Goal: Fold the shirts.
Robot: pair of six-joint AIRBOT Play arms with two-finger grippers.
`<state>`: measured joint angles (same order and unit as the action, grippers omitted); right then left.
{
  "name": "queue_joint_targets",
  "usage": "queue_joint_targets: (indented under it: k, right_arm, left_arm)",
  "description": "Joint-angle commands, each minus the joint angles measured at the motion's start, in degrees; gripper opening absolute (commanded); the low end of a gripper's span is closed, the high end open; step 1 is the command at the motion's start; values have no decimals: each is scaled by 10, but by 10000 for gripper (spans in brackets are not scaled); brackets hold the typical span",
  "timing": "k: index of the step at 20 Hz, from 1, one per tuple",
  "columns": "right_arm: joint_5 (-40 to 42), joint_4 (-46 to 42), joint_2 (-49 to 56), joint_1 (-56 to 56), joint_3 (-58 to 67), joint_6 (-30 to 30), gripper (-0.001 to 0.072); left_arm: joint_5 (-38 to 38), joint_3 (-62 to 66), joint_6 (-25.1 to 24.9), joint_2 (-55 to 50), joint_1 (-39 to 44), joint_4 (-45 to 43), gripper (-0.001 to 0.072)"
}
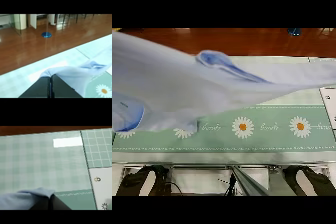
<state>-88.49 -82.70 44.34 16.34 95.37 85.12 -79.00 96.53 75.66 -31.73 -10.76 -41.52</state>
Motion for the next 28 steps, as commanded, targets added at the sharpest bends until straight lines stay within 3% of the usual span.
queue_joint_targets:
  k: [1, 4, 6, 8, 10, 15, 21, 24, 28]
  right_arm:
    - [32, 12, -35, 0, 7, 2, 19]
    - [38, 3, -49, 0, 49, 14, 19]
    - [43, -29, -50, 0, 87, 18, 19]
    - [32, -80, -46, -1, 99, 18, 18]
    - [-34, -137, -17, -24, 98, 2, 18]
    - [-94, -118, 138, -137, 98, -21, 18]
    - [-68, -71, 376, -150, 98, -21, 19]
    - [-71, -50, 456, -150, 98, -17, 18]
    - [-39, -2, 519, -150, 99, -15, 20]
  left_arm:
    - [24, -1, 0, 23, 0, 16, 18]
    - [101, 0, 0, 43, 0, 45, 18]
    - [113, 10, 0, 45, 0, 41, 18]
    - [86, 9, 20, 41, -1, 4, 18]
    - [21, -6, 78, 25, 0, -66, 18]
    - [-5, -156, 84, -18, 0, -52, 18]
    - [48, -331, -17, -102, 2, -50, 19]
    - [110, -380, -28, -156, 6, -50, 20]
    - [126, -405, -63, -254, 37, -50, 20]
